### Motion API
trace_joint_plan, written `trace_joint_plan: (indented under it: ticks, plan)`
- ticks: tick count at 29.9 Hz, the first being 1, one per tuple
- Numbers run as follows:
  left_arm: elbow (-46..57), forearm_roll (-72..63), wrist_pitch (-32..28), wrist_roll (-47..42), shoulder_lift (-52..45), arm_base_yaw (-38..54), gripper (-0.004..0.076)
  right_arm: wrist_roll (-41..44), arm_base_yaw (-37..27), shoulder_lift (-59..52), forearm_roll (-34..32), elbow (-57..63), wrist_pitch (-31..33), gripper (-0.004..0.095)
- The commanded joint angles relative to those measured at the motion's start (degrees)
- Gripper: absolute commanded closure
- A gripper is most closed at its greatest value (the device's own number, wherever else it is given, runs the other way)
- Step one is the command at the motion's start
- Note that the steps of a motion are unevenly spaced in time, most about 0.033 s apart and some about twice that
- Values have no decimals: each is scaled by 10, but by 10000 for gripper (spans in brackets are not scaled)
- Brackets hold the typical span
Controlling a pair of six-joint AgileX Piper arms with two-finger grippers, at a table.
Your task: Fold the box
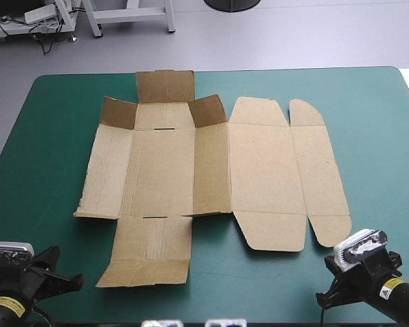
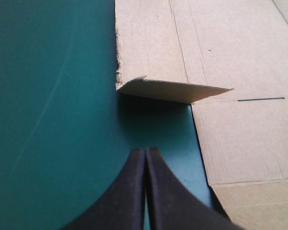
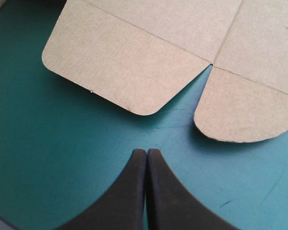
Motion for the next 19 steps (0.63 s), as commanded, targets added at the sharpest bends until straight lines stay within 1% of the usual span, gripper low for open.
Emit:
trace_joint_plan:
  ticks: [1, 15, 19]
  plan:
    - [-14, 2, -35, -4, 8, -2, 734, -5, 1, 4, 12, -13, -30, 925]
    - [-14, -2, -34, -4, 8, -2, 734, 2, 1, 4, 12, -13, -30, 925]
    - [-18, -2, -22, -4, 8, -2, 734, 6, 1, 4, 17, -13, -28, 925]
